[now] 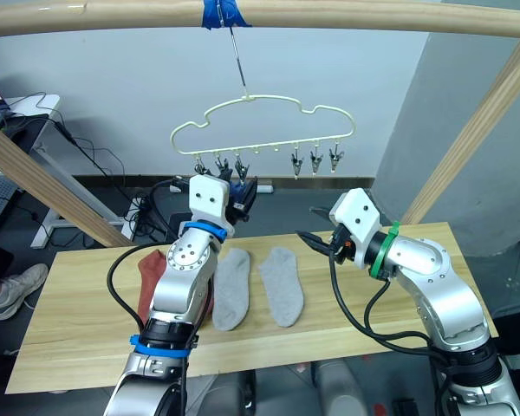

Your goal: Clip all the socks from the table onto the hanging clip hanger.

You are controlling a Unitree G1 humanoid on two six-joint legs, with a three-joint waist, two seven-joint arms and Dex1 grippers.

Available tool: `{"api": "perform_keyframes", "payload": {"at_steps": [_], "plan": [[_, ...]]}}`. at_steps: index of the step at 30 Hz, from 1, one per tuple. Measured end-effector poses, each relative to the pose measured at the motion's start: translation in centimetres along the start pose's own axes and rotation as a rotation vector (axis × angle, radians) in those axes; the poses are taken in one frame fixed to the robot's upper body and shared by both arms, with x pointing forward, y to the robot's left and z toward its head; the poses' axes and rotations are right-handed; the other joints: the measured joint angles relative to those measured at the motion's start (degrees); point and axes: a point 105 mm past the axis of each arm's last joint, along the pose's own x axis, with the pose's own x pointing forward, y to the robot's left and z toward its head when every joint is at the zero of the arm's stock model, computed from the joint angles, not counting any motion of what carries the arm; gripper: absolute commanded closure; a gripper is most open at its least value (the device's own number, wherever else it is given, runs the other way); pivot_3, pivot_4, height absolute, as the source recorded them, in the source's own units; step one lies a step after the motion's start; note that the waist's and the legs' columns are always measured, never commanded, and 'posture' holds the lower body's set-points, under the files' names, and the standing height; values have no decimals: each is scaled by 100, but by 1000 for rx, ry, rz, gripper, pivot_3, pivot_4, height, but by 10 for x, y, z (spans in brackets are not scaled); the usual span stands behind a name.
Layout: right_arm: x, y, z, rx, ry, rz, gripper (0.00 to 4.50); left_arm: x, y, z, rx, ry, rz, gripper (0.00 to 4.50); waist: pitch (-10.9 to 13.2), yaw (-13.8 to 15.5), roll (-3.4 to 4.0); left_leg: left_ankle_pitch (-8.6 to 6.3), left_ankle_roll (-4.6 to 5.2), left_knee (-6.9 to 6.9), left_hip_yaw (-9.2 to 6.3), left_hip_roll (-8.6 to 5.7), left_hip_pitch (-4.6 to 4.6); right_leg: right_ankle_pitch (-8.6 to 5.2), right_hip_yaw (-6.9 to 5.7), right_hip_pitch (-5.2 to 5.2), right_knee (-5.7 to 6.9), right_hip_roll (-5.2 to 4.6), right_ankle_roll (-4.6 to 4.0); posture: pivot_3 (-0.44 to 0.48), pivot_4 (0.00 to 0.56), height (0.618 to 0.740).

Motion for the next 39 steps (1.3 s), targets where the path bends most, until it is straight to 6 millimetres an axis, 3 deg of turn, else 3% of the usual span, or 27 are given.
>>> {"api": "perform_keyframes", "payload": {"at_steps": [9, 19, 21, 26, 29, 34, 39], "plan": [[1, 3, 0, 30, -5, 20, 1923, 6, 3, 9, 4, -40, 10, 1714, 0, 1, 0, 0, 0, -1, 0, 0, 0, 0, 0, 0, 0, 0, 0, -272, 227, 740], [1, 3, 0, 31, -5, 20, 1923, 6, 2, 10, 5, -45, 5, 4175, 0, 1, 0, 0, 0, -1, 0, 0, 0, 0, 0, 0, 1, 0, 0, -270, 227, 740], [1, 3, 0, 31, -5, 21, 1923, 6, 2, 10, 7, -47, 2, 4466, 0, 1, 0, 0, 0, -1, 0, 0, 0, 0, 0, 0, 1, 0, 0, -268, 227, 740], [3, 7, -4, 22, 14, 30, 1923, 6, 4, 10, 17, -46, -4, 4494, 0, 0, 0, 0, 0, -1, 0, 0, 1, 0, 0, 0, 1, 0, 0, -265, 230, 740], [12, 12, -29, 37, 98, 20, 1559, 4, 5, 11, 22, -43, -29, 4500, 0, -4, 0, 0, 0, -1, 0, 0, 2, 0, 0, 0, 2, 0, 0, -262, 235, 740], [45, 22, -81, 113, 234, -64, 26, -1, 4, 14, -23, -26, -130, 4500, 0, -17, 1, 1, 0, -2, 0, 0, 3, 0, 4, -5, 9, 0, 0, -245, 245, 740], [81, 33, -109, 136, 281, -133, 26, -5, 15, 16, -49, 8, -194, 4500, 0, -16, 1, 1, 0, -4, -1, 1, 3, 0, 4, -6, 8, 1, 0, -226, 254, 740]]}}
